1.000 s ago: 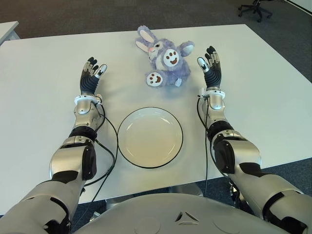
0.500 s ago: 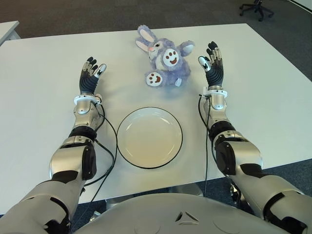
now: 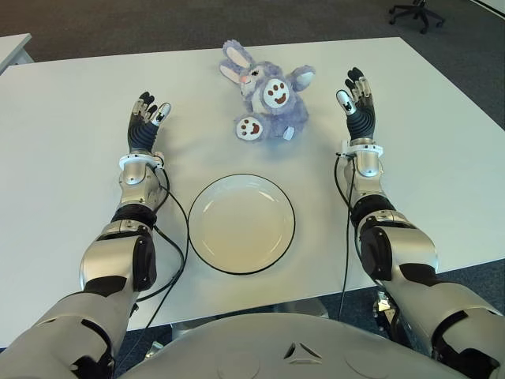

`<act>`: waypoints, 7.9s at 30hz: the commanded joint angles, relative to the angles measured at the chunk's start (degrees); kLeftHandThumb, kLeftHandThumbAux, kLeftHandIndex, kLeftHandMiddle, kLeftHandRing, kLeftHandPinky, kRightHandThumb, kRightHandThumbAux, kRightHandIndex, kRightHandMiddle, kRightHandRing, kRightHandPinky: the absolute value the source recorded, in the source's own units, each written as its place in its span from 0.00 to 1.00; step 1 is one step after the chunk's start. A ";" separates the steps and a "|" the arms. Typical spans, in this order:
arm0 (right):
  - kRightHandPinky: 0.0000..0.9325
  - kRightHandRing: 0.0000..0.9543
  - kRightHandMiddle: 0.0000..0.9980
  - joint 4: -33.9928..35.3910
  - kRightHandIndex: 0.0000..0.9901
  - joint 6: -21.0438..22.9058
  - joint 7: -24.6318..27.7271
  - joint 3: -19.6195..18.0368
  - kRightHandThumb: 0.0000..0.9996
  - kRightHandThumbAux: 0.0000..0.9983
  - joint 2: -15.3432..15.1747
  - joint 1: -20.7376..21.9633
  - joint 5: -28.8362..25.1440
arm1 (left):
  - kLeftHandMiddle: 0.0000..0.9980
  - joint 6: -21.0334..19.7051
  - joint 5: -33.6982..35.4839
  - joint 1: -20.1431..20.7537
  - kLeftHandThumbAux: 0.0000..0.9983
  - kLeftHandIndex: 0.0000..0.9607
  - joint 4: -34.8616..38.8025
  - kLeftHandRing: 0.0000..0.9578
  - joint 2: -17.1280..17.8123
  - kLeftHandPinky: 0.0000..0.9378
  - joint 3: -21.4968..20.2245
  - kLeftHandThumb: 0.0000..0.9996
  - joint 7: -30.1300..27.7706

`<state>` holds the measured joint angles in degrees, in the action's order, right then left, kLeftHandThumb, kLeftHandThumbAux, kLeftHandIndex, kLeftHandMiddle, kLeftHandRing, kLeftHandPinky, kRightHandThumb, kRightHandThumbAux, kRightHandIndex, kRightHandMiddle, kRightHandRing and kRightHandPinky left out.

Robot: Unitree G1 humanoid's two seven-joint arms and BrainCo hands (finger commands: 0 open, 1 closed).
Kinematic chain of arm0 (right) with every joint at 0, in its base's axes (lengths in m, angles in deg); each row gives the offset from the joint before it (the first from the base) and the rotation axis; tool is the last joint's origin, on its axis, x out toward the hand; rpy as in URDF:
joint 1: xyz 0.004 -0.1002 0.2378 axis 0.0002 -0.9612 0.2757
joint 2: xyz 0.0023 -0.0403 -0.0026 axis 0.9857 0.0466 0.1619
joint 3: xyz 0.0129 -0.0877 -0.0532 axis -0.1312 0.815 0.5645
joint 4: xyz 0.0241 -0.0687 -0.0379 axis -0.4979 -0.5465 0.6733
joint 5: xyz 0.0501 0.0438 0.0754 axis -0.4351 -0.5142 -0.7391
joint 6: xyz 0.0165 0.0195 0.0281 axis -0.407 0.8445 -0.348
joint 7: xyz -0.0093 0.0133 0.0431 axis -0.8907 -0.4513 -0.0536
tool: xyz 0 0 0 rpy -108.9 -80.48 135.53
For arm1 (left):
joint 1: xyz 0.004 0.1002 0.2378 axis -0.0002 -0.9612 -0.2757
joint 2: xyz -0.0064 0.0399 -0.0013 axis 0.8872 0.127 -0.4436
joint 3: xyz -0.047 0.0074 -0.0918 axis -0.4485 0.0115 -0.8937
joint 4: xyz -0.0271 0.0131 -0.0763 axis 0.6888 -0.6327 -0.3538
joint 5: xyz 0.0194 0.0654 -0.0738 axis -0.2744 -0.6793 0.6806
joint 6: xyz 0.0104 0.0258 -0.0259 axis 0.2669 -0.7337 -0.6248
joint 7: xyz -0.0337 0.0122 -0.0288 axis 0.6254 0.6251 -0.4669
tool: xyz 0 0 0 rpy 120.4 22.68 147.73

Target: Put the doll into the plate.

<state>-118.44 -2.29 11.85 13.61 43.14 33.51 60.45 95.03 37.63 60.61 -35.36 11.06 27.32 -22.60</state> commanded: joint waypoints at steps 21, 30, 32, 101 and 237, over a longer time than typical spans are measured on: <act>0.00 0.00 0.00 -0.37 0.00 -3.40 -1.75 2.49 0.08 0.57 -4.27 3.35 4.02 | 0.10 -5.03 -0.28 -5.31 0.56 0.00 -5.27 0.04 -3.55 0.00 -0.34 0.03 0.60; 0.01 0.00 0.00 0.19 0.00 -5.43 -2.75 3.35 0.12 0.58 -5.28 3.69 5.07 | 0.10 -5.08 -0.23 -5.08 0.56 0.00 -5.41 0.04 -3.56 0.00 -0.43 0.03 0.59; 0.01 0.00 0.00 0.48 0.00 -5.82 -2.48 3.42 0.12 0.58 -5.59 3.65 5.02 | 0.10 -5.01 -0.19 -5.08 0.56 0.00 -5.40 0.04 -3.59 0.00 -0.46 0.03 0.56; 0.00 0.00 0.00 2.46 0.00 -3.48 -5.81 13.57 0.11 0.26 -13.54 7.25 17.68 | 0.11 -5.02 -0.29 -4.19 0.52 0.00 -5.94 0.04 -3.67 0.00 -0.49 0.02 1.05; 0.00 0.00 0.00 10.84 0.00 -8.37 -7.59 28.64 0.25 0.14 -18.18 5.44 32.39 | 0.09 -6.28 -0.68 -3.68 0.45 0.00 -5.50 0.04 -4.40 0.00 0.13 0.00 2.44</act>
<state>-107.54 -9.98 4.54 41.52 24.94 39.94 91.84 92.84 37.47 62.73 -36.52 10.22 26.71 -20.68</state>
